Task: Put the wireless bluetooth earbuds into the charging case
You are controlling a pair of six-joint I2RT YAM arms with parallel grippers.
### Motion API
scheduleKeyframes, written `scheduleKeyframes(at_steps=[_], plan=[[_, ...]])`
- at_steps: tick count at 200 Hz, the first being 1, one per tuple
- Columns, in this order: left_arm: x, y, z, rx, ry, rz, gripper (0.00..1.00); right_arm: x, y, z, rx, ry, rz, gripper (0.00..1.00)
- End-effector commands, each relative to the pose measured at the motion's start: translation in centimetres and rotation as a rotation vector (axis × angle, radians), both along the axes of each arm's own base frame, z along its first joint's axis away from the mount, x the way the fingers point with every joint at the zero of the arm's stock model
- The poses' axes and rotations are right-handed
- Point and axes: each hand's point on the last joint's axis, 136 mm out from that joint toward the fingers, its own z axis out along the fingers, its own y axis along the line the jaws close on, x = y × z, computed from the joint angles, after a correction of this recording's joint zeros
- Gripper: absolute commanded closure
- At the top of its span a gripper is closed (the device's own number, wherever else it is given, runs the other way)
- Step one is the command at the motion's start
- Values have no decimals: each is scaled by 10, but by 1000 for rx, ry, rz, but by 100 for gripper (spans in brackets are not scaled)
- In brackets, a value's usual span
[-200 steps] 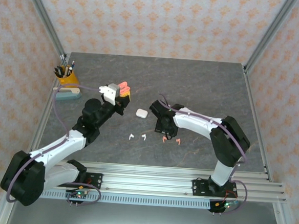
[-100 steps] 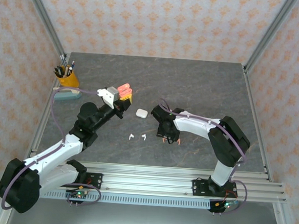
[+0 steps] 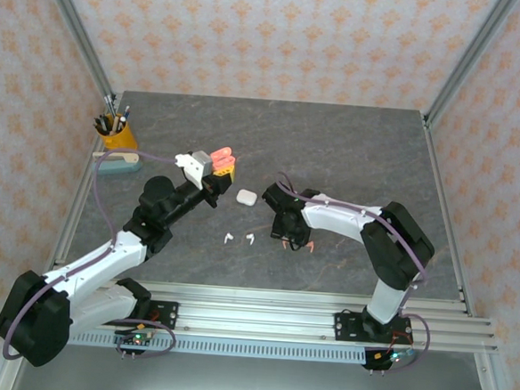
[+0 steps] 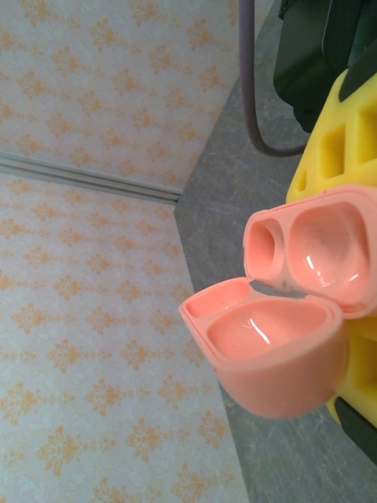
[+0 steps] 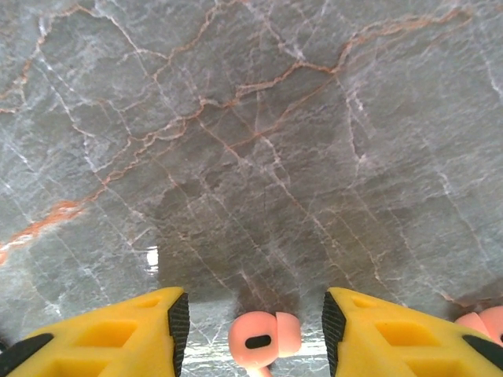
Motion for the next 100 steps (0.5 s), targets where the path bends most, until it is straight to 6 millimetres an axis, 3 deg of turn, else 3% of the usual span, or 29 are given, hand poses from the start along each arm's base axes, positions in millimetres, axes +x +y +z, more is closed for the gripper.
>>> scheduleKeyframes(at_steps=[1,100], plan=[[-1,-6,19,0,-58,-28,100,-7,-5,-5,-15,16,-1,51],[1,-9,18,-1,-46,-36,100,-12,-1,-1,13,30,20,54]])
